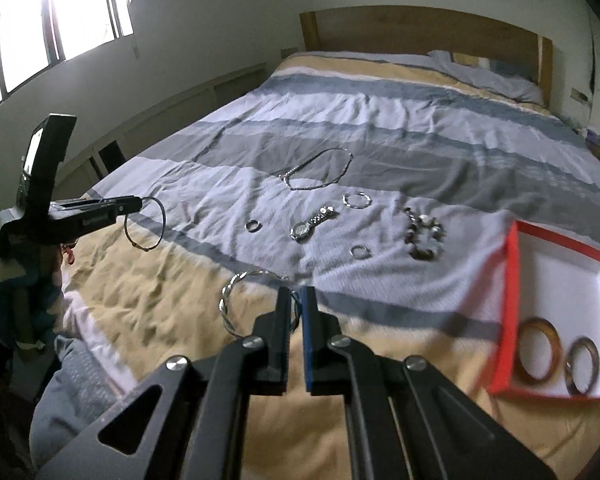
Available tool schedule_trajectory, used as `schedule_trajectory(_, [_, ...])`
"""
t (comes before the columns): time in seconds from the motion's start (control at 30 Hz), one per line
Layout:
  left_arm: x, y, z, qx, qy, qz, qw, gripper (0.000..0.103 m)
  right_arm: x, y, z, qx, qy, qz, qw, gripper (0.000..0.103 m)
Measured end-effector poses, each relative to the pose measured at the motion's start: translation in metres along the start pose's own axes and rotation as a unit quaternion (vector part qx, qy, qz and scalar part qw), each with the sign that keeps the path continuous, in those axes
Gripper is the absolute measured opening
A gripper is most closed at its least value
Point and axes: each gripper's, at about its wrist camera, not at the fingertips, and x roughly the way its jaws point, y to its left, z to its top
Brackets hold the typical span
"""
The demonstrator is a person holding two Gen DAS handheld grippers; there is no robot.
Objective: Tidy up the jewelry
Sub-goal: 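Grasp the silver bangle with the left tool while the right tool grasps the twisted silver ring, then carry both silver pieces into the red box and release them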
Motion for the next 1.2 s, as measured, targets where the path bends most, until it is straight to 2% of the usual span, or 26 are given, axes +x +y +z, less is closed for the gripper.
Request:
schedule_trajectory(0.3, [-0.067,-0.027,-0.019,0.039,-0.026,-0.008,0.9989,0.004,-0.066,0.0,-0.026,0.006,-0.029,-0.017,0.999,0.004])
schedule_trajectory(0.6, [-0.106,-0.079,-0.027,0.07,-0.045,-0.042,0.9956,0.004,-0.109,-0.026,-0.051,0.027,-0.043,-0.049,0.998,0.004])
schedule_trajectory(0.93, [-0.112,-0.178,-0.022,0.136,-0.043,-0.09,0.9857,0.004,-0.131,-0.109,-0.069,0.074,-0.04,-0.1,0.991,0.004])
schedule_trajectory(1.2, [-0.086,-0.283,0.002,0.184,-0.029,-0.151,0.9709,0.004,-0.118,-0.191,-0.06,0.093,-0.023,-0.132,0.987,0.004])
